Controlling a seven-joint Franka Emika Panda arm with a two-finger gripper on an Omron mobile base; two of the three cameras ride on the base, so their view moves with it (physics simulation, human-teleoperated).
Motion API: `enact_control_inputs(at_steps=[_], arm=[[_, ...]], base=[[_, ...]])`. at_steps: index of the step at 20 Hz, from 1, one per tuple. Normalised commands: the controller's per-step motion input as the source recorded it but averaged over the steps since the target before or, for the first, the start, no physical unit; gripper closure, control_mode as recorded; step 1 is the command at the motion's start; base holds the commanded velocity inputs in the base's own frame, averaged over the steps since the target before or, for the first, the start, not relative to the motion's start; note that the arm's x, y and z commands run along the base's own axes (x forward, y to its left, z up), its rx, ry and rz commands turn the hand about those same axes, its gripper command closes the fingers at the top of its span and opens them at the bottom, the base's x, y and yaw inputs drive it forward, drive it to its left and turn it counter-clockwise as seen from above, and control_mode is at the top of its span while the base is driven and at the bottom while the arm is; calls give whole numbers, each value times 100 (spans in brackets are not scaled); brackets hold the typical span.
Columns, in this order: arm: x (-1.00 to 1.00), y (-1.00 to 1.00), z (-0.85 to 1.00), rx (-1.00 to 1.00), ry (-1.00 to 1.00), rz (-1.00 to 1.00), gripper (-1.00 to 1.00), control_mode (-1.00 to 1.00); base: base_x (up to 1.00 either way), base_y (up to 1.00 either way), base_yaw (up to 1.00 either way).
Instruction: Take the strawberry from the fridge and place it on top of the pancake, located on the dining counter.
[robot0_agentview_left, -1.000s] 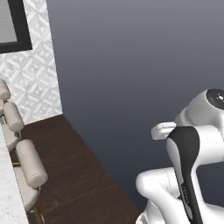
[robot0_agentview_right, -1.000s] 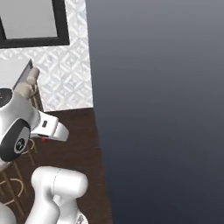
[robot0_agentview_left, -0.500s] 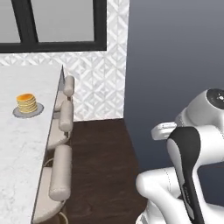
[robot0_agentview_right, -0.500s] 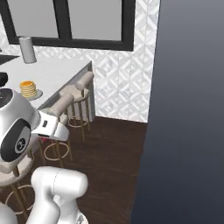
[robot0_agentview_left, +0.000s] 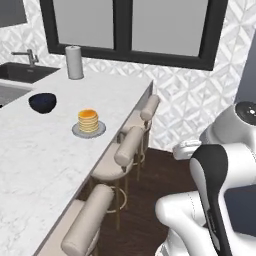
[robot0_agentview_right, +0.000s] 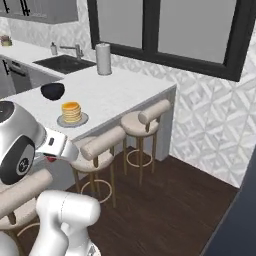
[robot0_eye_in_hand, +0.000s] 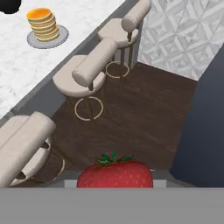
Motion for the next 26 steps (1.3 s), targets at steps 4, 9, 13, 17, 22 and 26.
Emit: enact_control_inputs(at_steps=[4, 9, 13, 17, 22, 26], arm=[[0, 0, 0, 0, 0, 0, 100, 100], [0, 0, 0, 0, 0, 0, 100, 100], [0, 0, 0, 0, 0, 0, 100, 100], [0, 0, 0, 0, 0, 0, 100, 100], [0, 0, 0, 0, 0, 0, 100, 100], [0, 0, 0, 0, 0, 0, 100, 100]], base=[[58, -61, 75], [28, -89, 66], [24, -83, 72], [36, -83, 71], [5, -83, 62], [16, -28, 40]])
